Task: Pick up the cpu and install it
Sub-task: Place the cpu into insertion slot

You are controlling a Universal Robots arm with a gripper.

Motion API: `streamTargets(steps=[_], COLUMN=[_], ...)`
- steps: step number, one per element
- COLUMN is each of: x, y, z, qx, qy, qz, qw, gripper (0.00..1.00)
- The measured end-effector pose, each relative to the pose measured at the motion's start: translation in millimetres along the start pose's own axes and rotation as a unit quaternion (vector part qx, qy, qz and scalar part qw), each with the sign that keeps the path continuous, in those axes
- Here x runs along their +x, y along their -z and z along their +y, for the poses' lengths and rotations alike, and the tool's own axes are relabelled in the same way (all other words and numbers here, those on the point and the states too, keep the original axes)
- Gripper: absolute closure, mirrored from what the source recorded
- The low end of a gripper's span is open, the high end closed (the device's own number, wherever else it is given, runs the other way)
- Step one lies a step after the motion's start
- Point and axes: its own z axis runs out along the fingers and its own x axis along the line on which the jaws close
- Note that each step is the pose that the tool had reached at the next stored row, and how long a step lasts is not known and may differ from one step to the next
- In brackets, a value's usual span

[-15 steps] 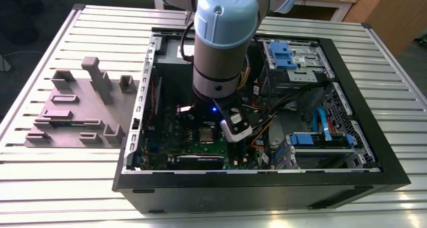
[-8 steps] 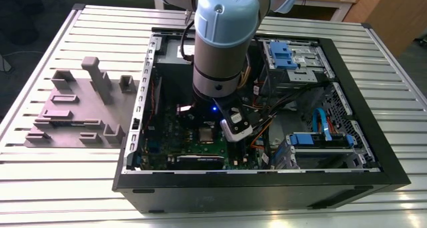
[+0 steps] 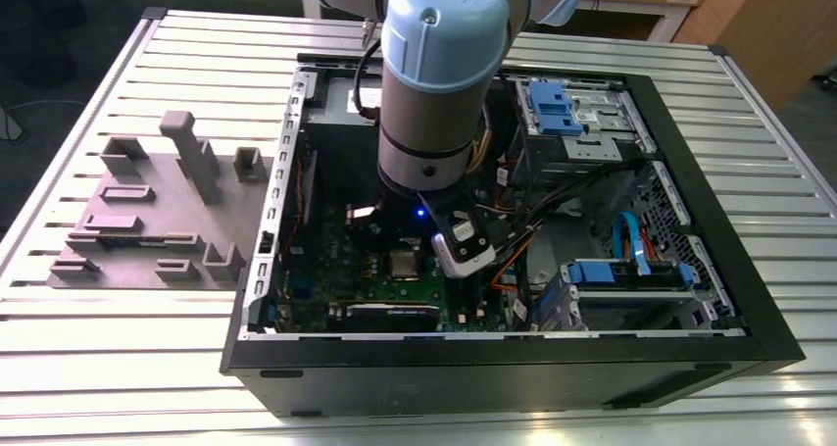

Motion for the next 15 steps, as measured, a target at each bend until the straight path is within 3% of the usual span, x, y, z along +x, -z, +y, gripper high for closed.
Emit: streamTargets(steps=[11, 15], x=[0.0, 0.0], y=[-0.1, 0.0], z=[-0.4, -0.4], qx=[-0.0001, 0.0000], qy=[0.001, 0.001], qz=[-0.0001, 0.0000], qw=[1.00000, 1.00000], gripper=[0.53, 0.45])
